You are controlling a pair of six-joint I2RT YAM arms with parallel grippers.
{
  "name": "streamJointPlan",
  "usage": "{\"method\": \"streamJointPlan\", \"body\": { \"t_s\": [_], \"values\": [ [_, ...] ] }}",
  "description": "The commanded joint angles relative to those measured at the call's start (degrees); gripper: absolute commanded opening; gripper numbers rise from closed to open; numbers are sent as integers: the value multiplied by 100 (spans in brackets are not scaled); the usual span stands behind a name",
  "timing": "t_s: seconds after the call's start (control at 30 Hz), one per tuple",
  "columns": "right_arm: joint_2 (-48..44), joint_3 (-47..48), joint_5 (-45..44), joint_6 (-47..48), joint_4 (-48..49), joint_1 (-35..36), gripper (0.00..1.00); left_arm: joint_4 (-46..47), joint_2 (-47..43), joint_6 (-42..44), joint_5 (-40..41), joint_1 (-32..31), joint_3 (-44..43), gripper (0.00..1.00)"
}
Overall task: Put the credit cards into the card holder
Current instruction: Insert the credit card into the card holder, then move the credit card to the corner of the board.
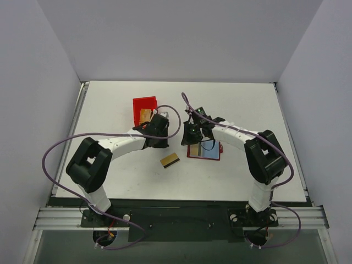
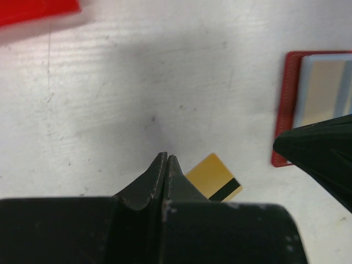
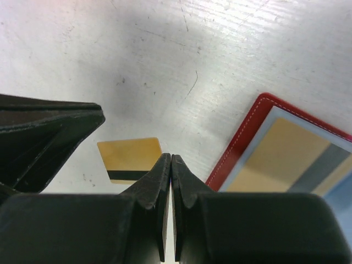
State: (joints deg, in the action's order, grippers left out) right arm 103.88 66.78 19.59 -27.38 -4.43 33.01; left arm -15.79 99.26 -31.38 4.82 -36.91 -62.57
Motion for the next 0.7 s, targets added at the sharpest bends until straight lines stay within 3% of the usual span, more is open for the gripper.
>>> {"method": "streamJointPlan", "body": {
  "t_s": [0.0, 0.67],
  "values": [
    [370, 142, 168, -224, 38, 117, 0, -319, -275, -193, 423, 26, 358, 0],
    [827, -130, 536, -549, 214, 117, 0, 410, -522, -255, -481, 8, 1264, 0]
  ]
}}
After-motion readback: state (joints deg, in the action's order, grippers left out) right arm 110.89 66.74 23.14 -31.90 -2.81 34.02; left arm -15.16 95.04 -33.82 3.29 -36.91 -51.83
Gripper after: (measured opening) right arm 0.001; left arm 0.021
